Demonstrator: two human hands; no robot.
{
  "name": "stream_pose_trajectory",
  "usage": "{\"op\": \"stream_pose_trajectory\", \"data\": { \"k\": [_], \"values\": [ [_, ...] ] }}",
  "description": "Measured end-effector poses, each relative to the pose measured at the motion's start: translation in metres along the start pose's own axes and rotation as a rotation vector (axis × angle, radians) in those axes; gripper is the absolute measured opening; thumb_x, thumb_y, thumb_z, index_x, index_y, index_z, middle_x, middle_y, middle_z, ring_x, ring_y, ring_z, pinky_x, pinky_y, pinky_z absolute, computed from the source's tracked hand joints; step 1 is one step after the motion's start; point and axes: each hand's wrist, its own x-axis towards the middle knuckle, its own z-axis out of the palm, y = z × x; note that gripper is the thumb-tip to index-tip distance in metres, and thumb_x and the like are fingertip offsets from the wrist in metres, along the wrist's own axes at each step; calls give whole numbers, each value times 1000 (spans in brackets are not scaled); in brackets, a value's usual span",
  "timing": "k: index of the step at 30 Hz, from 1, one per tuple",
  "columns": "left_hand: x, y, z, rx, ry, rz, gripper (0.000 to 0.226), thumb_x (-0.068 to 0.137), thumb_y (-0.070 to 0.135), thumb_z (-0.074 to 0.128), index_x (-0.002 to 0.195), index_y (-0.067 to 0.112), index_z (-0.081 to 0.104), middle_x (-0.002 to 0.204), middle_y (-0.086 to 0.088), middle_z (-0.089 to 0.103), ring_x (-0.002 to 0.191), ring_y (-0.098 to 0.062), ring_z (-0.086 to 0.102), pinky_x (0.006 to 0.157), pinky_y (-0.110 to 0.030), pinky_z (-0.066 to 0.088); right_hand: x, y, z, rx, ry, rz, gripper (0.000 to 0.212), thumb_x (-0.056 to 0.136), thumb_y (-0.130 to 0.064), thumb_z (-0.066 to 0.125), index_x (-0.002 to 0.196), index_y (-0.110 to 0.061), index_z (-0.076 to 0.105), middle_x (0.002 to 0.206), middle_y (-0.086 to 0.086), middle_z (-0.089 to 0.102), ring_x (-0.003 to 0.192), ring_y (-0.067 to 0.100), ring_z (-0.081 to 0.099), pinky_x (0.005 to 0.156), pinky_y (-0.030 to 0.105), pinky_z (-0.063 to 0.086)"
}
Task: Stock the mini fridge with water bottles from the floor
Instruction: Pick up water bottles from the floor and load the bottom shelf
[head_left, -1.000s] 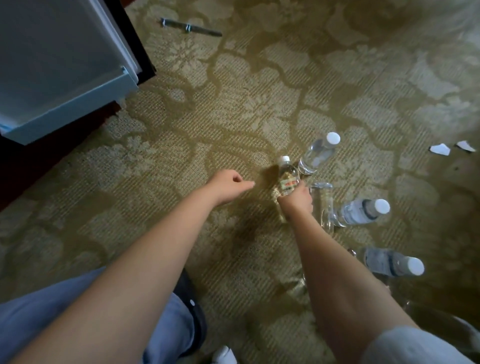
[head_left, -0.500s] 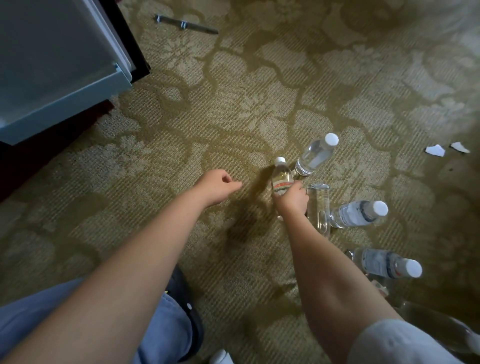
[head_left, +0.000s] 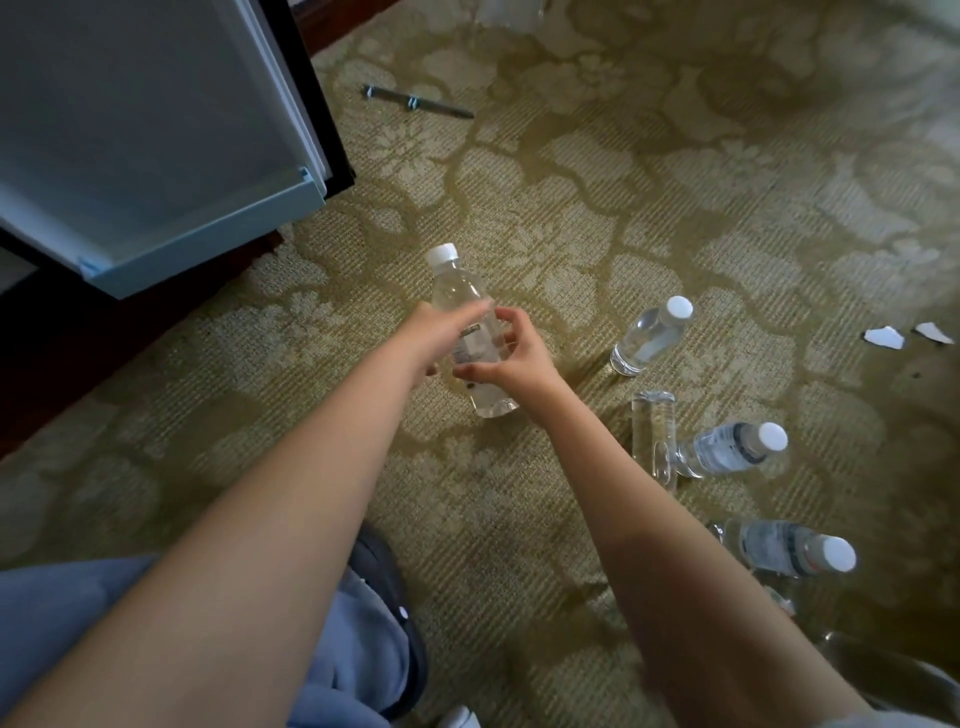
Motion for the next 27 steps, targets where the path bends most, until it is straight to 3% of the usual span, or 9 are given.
{"op": "stream_pose_trajectory", "data": {
  "k": [4, 7, 9, 11, 14, 17, 19, 24, 27],
  "values": [
    [-3, 1, -9, -72, 89, -3, 72, 82, 52, 63, 137, 11, 41, 128, -6, 54, 118, -27, 50, 91, -40, 44, -8, -8, 7, -104, -25, -69, 84, 60, -12, 88, 129, -22, 41, 116, 4, 55, 102, 24, 61, 80, 39, 58],
    [-3, -7, -7, 6, 173, 63, 70, 78, 53, 68, 129, 9, 48, 121, -4, 58, 111, -26, 56, 91, -40, 47, -14, -6, 1, -104, -72, -56, 82, 63, -11, 86, 131, -20, 41, 110, 0, 57, 96, 17, 63, 79, 35, 57],
    [-6, -9, -3, 85, 233, 97, 61, 78, 50, 69, 122, 11, 52, 113, -2, 58, 100, -22, 56, 82, -35, 45, -16, -5, -9, -98, -121, -38, 71, 70, -11, 82, 131, -17, 44, 111, 1, 61, 97, 17, 63, 82, 35, 56],
    [-8, -7, 2, 142, 253, 112, 57, 76, 48, 72, 117, 13, 54, 112, -2, 60, 98, -22, 56, 79, -34, 45, -17, -3, -22, -74, -130, -8, 51, 81, -13, 73, 127, -11, 51, 110, 2, 62, 95, 13, 63, 77, 23, 55],
    [-9, -2, 7, 192, 242, 151, 53, 70, 47, 77, 110, 17, 58, 112, -1, 63, 101, -24, 59, 81, -36, 48, -13, 13, -45, 73, 122, 90, 43, 87, -23, 67, 126, -9, 54, 112, 4, 64, 99, 18, 62, 76, 22, 51],
    [-7, 3, 13, 195, 219, 176, 52, 68, 45, 79, 108, 19, 58, 110, -1, 64, 100, -23, 60, 83, -37, 50, -7, 36, -69, 183, 500, 253, 54, 86, -25, 69, 132, -10, 47, 127, 7, 57, 112, 22, 57, 90, 31, 47],
    [-4, 7, 18, 212, 210, 190, 54, 68, 44, 80, 109, 19, 58, 110, -1, 64, 101, -24, 60, 88, -40, 51, -3, 48, -86, 217, 659, 339, 63, 84, -25, 71, 136, -10, 38, 132, 8, 52, 117, 25, 53, 95, 34, 43],
    [10, 15, 30, 222, 183, 222, 55, 65, 38, 83, 109, 17, 57, 108, -1, 65, 99, -24, 61, 89, -43, 52, 15, 61, -118, 237, 823, 411, 103, 74, -26, 81, 150, -12, 14, 153, 13, 30, 139, 31, 34, 114, 48, 29],
    [18, 19, 38, 223, 159, 235, 54, 65, 35, 84, 108, 17, 56, 107, 0, 64, 99, -24, 61, 89, -42, 52, 26, 62, -128, 183, 835, 387, 112, 71, -26, 83, 153, -17, 7, 157, 12, 23, 143, 31, 27, 115, 51, 24]
  ]
}}
